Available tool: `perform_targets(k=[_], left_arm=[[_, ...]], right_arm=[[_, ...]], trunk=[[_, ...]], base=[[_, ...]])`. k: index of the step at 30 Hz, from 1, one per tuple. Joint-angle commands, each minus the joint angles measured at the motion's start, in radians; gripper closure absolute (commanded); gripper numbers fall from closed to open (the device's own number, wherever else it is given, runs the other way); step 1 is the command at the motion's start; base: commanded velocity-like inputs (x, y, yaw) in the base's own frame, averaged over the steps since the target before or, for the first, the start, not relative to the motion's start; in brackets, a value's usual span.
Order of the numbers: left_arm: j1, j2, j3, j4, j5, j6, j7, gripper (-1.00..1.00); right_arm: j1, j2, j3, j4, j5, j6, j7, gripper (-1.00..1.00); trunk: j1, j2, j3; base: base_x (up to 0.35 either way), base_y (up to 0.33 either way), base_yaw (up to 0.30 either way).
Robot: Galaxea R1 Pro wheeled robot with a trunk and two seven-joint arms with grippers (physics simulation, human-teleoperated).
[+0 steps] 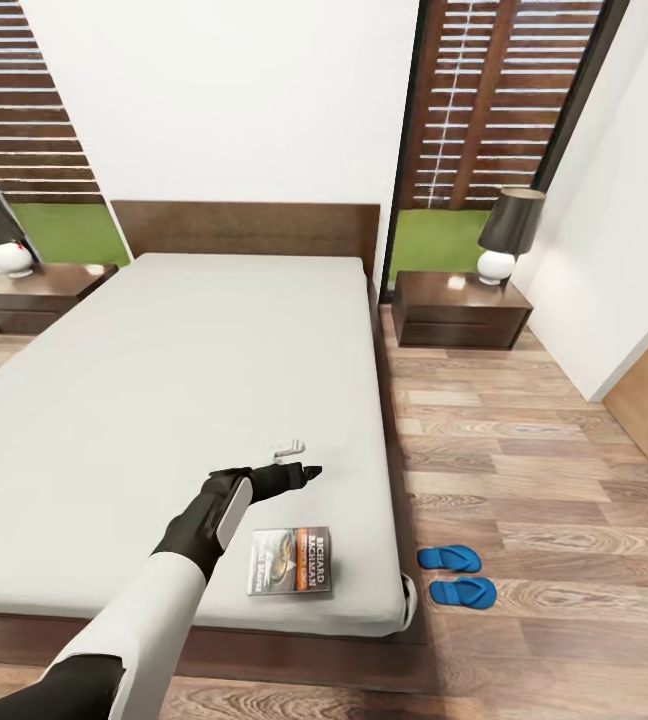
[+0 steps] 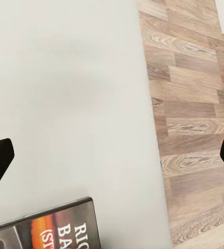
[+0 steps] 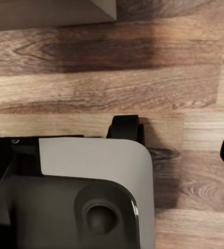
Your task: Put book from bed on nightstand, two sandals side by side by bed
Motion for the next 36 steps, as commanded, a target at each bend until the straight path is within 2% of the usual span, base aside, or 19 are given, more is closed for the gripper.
perform_targets(k=[1, 36], left_arm=[[0.000, 0.000, 0.002, -0.001, 0.008, 0.008, 0.001, -1.00], [0.000, 0.000, 0.002, -0.001, 0.008, 0.008, 0.001, -1.00]], right_arm=[[-0.001, -0.001, -0.009, 0.003, 0.010, -0.002, 0.002, -1.00], [-0.001, -0.001, -0.009, 0.003, 0.010, -0.002, 0.002, -1.00]], trunk=[[0.004, -0.008, -0.004], [0.138, -0.253, -0.114]], base=[[0.000, 0.000, 0.000], [0.000, 0.000, 0.000]])
